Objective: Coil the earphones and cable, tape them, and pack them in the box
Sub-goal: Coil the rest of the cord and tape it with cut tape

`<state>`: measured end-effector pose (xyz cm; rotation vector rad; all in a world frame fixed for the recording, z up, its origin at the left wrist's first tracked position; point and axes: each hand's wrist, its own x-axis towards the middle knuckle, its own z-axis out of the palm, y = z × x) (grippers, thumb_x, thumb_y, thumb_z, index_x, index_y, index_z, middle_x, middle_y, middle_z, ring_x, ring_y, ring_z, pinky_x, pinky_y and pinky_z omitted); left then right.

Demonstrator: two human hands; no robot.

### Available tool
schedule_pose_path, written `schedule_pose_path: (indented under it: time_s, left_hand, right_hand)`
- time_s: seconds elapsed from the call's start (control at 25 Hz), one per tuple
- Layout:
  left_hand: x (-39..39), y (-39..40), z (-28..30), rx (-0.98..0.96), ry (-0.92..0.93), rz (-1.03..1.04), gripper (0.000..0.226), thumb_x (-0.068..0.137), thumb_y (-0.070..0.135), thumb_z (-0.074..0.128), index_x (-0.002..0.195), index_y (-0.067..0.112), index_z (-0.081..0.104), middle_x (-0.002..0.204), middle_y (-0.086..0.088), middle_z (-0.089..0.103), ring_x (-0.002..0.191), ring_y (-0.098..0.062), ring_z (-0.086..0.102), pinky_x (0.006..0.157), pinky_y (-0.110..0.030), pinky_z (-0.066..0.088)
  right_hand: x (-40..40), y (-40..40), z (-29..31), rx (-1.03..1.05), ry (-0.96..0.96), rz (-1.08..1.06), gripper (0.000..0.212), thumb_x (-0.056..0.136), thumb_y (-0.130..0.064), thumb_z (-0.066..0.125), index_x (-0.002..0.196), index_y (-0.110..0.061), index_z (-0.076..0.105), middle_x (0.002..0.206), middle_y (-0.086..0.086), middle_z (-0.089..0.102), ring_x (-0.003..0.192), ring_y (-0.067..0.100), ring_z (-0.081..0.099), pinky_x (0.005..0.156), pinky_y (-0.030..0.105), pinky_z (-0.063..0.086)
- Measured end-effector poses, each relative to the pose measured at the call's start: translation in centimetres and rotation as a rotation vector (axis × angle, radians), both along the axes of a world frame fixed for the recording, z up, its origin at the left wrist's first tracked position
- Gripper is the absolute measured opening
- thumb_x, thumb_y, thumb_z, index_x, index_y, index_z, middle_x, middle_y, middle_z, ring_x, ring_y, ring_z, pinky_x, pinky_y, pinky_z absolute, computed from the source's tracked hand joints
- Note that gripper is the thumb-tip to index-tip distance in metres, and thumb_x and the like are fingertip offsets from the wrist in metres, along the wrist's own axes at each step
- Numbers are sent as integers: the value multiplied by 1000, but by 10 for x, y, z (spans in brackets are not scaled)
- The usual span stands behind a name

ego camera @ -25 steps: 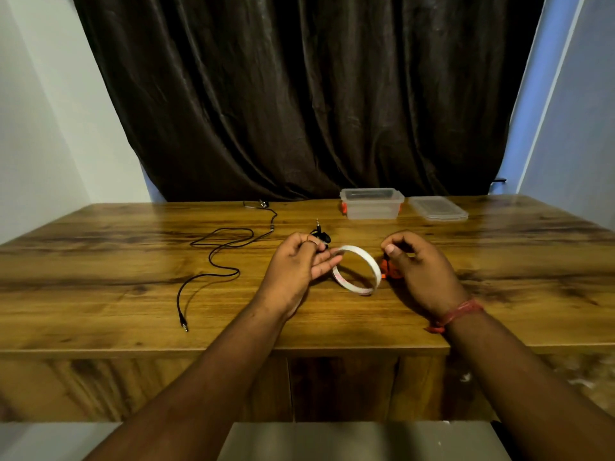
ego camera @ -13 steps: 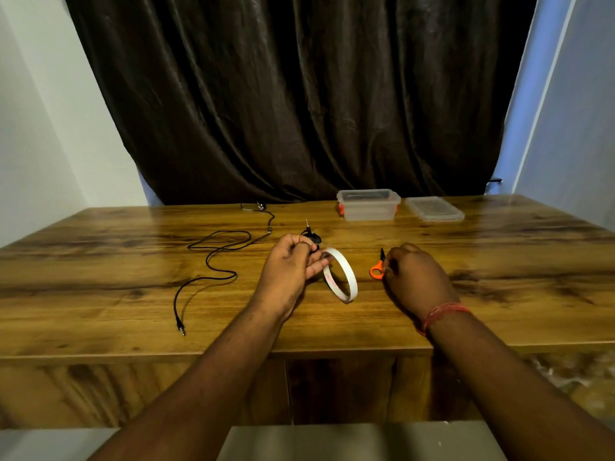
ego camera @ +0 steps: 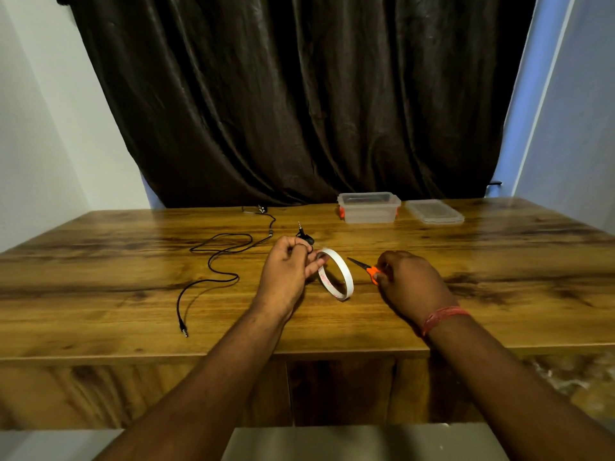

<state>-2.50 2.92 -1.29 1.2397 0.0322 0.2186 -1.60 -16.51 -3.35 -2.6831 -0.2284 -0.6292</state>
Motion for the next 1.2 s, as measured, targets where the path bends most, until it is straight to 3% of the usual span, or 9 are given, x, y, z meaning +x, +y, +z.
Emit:
schedule_pose_path:
  time_s: [0.2, 0.36, 0.76, 0.92, 0.96, 1.08, 1.12, 1.2]
  left_hand:
    - [-1, 0, 1, 1, -9, -2, 13, 101, 7, 45, 97, 6, 57, 98, -15, 68, 90, -20, 72, 77, -26, 60]
    - [1, 1, 0, -13, -3, -6, 13, 101, 7, 45, 98, 6, 57, 97, -14, 68, 90, -19, 72, 81, -28, 60]
    - [5, 4, -3, -16, -8, 15, 12, 101, 8, 46, 97, 5, 57, 102, -17, 67, 95, -22, 72, 84, -31, 59]
    - [5, 5, -4, -18, -9, 25, 12, 101, 8, 46, 100, 3, 57, 104, -18, 67, 96, -23, 72, 84, -32, 59]
    - [5, 5, -4, -15, -6, 26, 13, 101, 9, 46, 102, 3, 57, 104, -18, 67, 97, -23, 72, 85, -33, 59]
    - [9, 4, -5, 6, -3, 28, 12, 101, 9, 46, 101, 4, 57, 103, -18, 67, 96, -23, 71, 86, -33, 59]
    - [10, 4, -6, 4, -10, 31, 12, 101, 10, 46, 99, 5, 57, 100, -16, 67, 93, -22, 72, 84, -32, 59]
    - [10, 4, -6, 31, -27, 40, 12, 101, 11, 46, 95, 6, 56, 88, -12, 65, 77, -14, 70, 69, -27, 59]
  right_hand:
    - [-4, -6, 20, -253, 209, 65, 16, 89, -14, 63, 101, -23, 69, 99, 2, 63, 96, 23, 61, 78, 31, 49]
    - [-12, -2, 28, -468, 185, 71, 30, 89, -20, 64, 118, -26, 66, 114, 3, 62, 104, 22, 59, 88, 31, 49]
    - [-21, 1, 36, -439, 241, -8, 17, 89, -30, 62, 103, -20, 63, 102, 7, 64, 88, 24, 61, 70, 31, 48]
    - [-22, -10, 16, -97, 116, -25, 14, 94, -29, 58, 106, -22, 60, 86, 4, 67, 73, 22, 62, 66, 35, 54]
    - [-25, -10, 11, 123, 88, 2, 16, 93, -25, 61, 108, -23, 59, 84, 3, 68, 71, 22, 64, 65, 37, 55]
    - [-44, 10, 11, 1119, 189, 304, 26, 89, -12, 67, 113, -16, 58, 88, 14, 68, 65, 26, 66, 60, 40, 57]
    - [-51, 22, 16, 1296, 237, 439, 29, 85, -13, 67, 113, -11, 58, 87, 17, 67, 63, 27, 64, 59, 39, 57]
    - [-59, 50, 21, 1351, 318, 673, 35, 82, -18, 68, 113, -4, 59, 84, 17, 67, 68, 27, 64, 65, 41, 56]
